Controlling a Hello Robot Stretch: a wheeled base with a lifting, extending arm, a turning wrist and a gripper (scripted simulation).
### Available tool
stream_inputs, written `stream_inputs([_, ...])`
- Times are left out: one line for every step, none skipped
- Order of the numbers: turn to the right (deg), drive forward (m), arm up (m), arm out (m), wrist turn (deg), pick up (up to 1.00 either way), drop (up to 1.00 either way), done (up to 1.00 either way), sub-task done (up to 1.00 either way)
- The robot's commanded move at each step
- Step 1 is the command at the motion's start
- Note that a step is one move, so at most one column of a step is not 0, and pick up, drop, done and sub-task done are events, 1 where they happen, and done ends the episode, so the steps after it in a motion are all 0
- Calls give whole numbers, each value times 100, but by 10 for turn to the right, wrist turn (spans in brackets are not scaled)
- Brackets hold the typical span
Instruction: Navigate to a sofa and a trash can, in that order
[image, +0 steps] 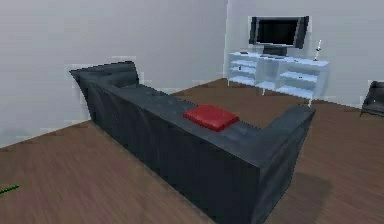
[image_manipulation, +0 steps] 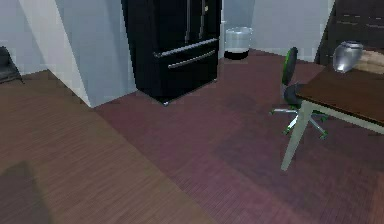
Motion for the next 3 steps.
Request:
stream_inputs([0,0,0,0,0,0,0,0,100])
stream_inputs([450,0,0,0,0,0,0,0,0])
stream_inputs([450,0,0,0,0,0,0,0,0])
